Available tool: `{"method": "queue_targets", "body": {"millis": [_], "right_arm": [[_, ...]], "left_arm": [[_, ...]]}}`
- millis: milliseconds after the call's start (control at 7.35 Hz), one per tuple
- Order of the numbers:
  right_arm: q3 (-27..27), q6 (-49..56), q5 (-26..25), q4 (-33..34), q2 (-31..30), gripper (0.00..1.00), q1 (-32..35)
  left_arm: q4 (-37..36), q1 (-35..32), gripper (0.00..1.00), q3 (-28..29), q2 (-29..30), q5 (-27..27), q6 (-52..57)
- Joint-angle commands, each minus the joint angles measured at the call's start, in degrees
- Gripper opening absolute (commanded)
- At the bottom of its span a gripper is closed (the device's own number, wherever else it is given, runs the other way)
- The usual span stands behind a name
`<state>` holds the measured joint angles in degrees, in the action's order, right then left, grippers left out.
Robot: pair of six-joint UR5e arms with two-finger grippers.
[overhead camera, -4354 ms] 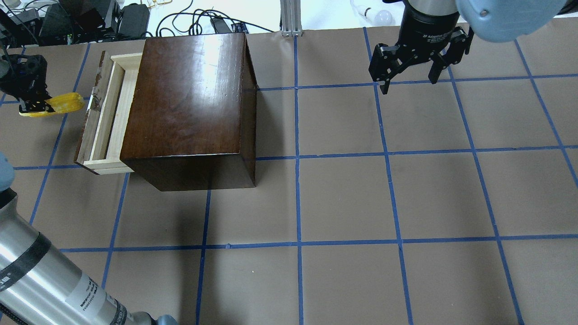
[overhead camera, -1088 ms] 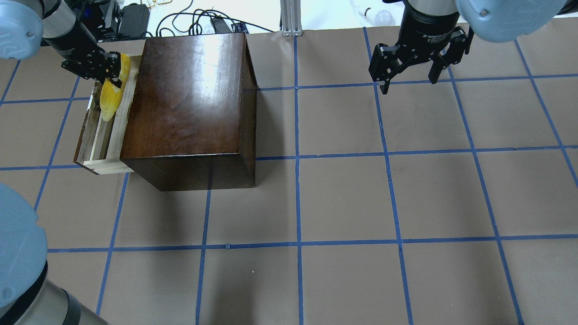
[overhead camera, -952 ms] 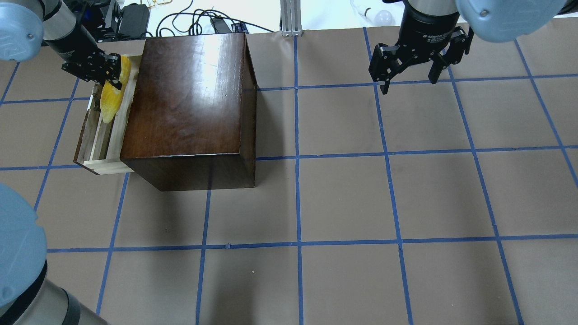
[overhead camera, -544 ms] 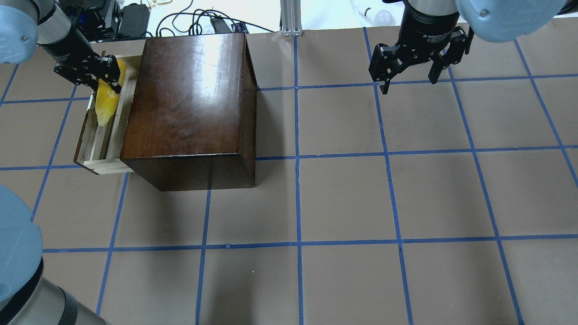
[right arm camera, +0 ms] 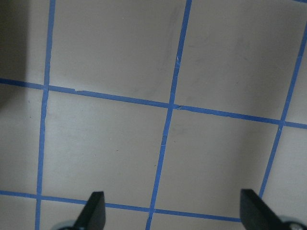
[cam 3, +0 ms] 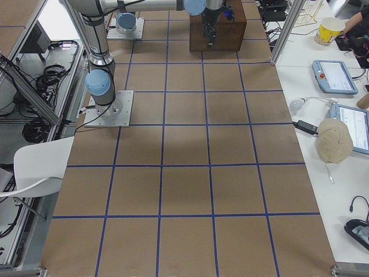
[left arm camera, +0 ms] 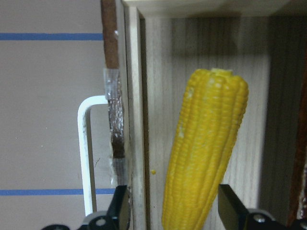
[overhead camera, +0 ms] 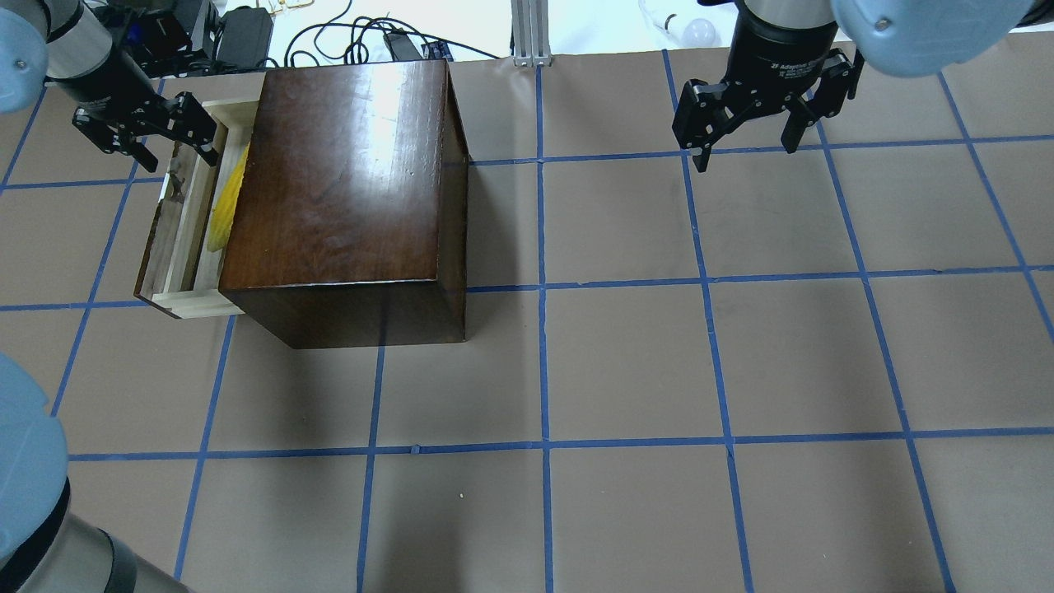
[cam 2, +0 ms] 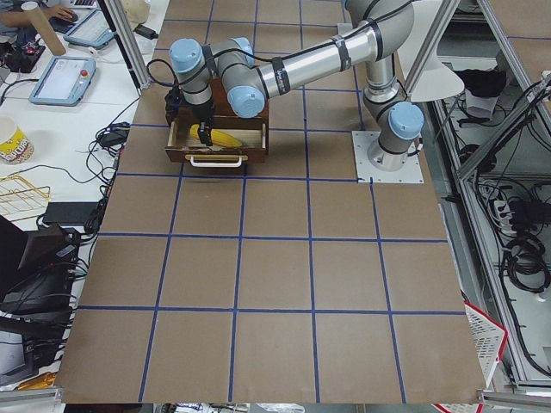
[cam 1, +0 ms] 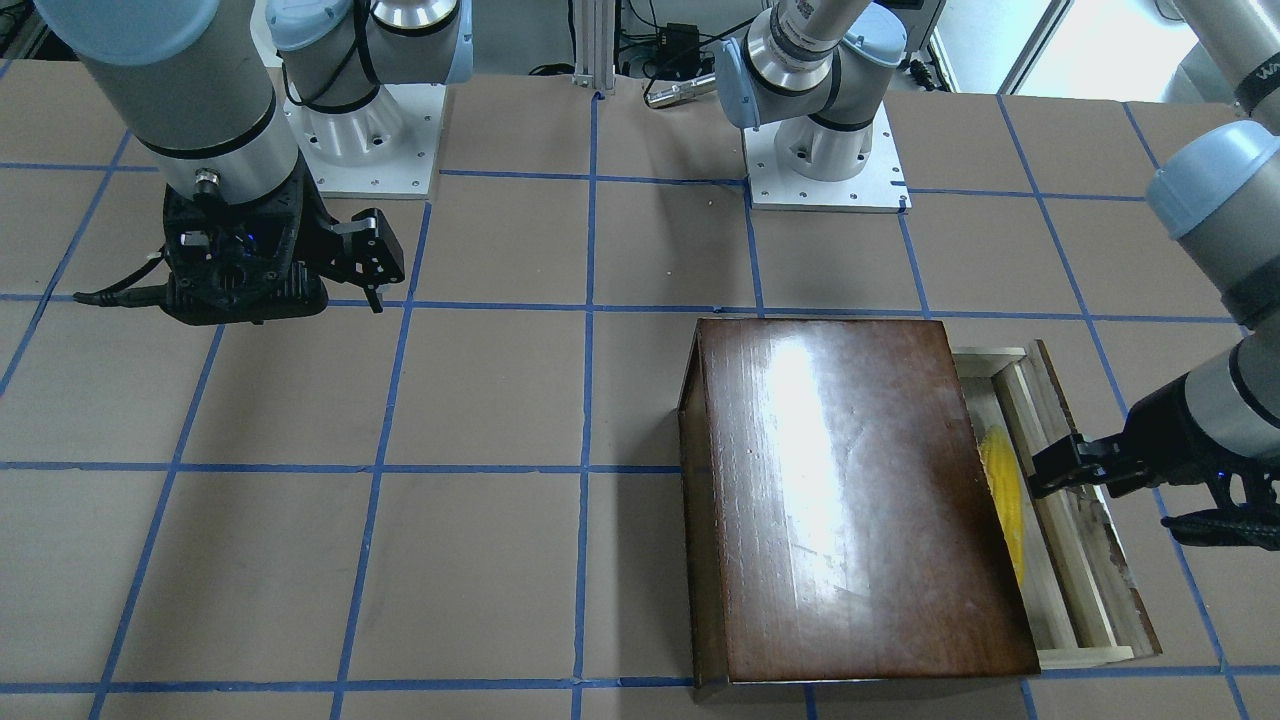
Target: Open drawer and put corn inside
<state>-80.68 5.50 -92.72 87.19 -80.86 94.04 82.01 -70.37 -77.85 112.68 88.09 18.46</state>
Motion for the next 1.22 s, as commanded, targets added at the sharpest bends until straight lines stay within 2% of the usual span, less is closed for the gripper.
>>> {"method": "queue_targets", "body": {"millis": [0,408,816,1088], "right_arm": [[0.0,0.04,0.0,0.0,0.0,1.0,0.0],[0.0,-0.05,0.0,0.0,0.0,1.0,0.0],[0.0,-0.05,0.0,0.0,0.0,1.0,0.0],[0.0,0.04,0.0,0.0,0.0,1.0,0.0]], "left_arm": [[2.09,-0.03,1.0,0.59,-1.41,0.06,0.0],[6.13,-3.35,1.0,0.68,-7.63,0.5,-0.96],[7.55,-13.7,1.0,-2.21,-13.26,0.85,-12.09],[7.64,-17.59,1.0,-5.1,-16.51,0.85,-14.58]]}}
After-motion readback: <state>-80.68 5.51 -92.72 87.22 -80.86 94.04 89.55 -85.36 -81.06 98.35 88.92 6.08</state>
